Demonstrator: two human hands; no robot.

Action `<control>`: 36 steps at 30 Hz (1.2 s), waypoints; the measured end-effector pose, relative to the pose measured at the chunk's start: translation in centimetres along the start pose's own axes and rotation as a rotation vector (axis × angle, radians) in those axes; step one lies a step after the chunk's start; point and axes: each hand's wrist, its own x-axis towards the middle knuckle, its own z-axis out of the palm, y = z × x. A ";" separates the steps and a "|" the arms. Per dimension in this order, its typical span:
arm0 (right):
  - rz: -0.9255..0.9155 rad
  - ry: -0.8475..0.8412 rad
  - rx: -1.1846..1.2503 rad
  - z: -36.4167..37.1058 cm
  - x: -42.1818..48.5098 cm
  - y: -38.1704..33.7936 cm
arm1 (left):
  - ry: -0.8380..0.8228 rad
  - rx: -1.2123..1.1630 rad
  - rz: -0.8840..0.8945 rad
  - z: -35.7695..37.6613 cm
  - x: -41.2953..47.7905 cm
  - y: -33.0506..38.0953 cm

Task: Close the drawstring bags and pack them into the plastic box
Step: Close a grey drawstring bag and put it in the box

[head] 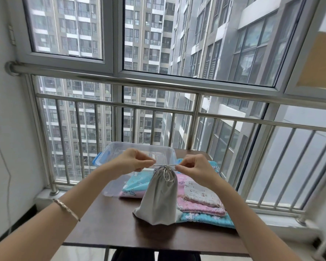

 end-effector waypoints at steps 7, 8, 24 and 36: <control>0.066 -0.067 -0.076 0.1 -0.5 0.3 | -0.010 0.103 0.015 0.2 -0.1 -1.0; 0.090 -0.112 -0.072 0.4 -0.5 -0.2 | -0.010 0.084 0.013 0.4 0.0 -1.0; -0.137 0.100 0.099 -1.8 4.2 -8.0 | -0.104 -0.291 -0.078 -1.0 -0.3 -1.5; -0.128 0.293 0.344 -3.0 9.8 -9.1 | -0.259 -0.645 -0.203 -1.8 3.5 0.1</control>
